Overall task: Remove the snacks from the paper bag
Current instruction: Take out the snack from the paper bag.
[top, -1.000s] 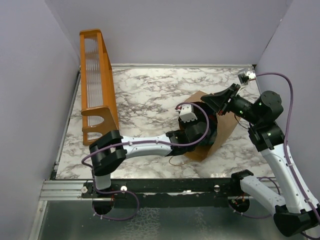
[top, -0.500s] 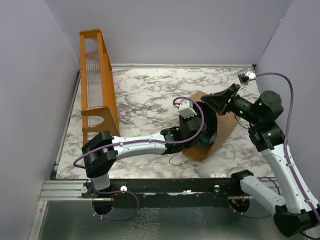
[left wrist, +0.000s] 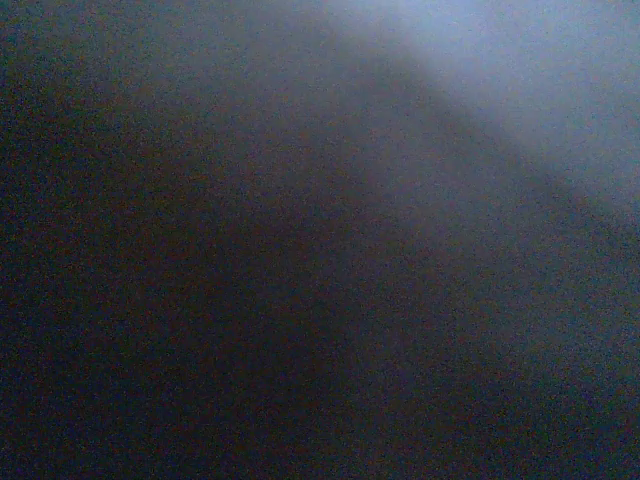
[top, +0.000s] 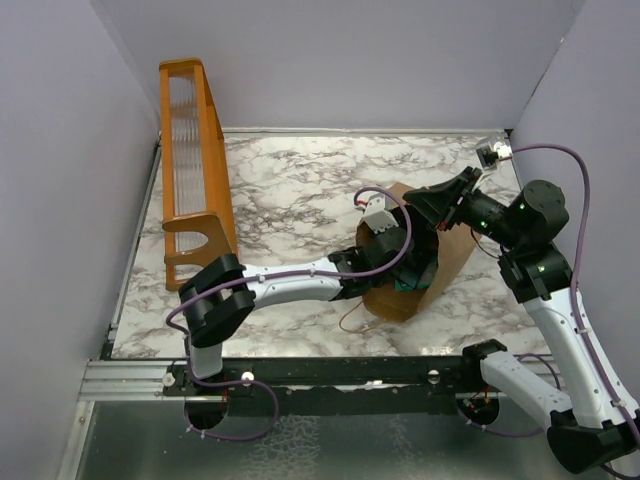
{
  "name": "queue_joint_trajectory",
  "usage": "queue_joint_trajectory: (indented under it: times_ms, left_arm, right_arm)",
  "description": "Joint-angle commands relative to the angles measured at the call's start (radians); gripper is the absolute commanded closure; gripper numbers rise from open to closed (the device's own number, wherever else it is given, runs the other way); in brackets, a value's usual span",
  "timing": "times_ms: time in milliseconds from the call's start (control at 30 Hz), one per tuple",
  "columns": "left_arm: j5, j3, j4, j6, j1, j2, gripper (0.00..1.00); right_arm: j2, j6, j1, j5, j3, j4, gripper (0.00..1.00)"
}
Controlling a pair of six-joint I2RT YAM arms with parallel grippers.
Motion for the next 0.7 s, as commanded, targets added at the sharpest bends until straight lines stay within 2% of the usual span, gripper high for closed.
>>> queue_joint_trajectory:
  times_ms: [0, 267, 633, 667]
  left_arm:
    - [0.074, 0.043, 0.053, 0.025, 0.005, 0.032, 0.56]
    - [0.089, 0.087, 0.047, 0.055, 0.004, 0.066, 0.67]
    - [0.103, 0.079, -0.003, 0.095, 0.005, -0.012, 1.00]
    - [0.102, 0.073, -0.011, 0.098, 0.005, -0.027, 1.00]
  right_arm:
    - [-0.024, -0.023, 0.005, 0.020, 0.042, 0.003, 0.99]
    - [-0.028, -0.039, 0.005, 0.032, 0.053, -0.027, 0.99]
    - [-0.041, -0.091, 0.005, 0.104, 0.030, -0.061, 0.99]
    - [-0.049, -0.095, 0.005, 0.113, 0.022, -0.062, 0.99]
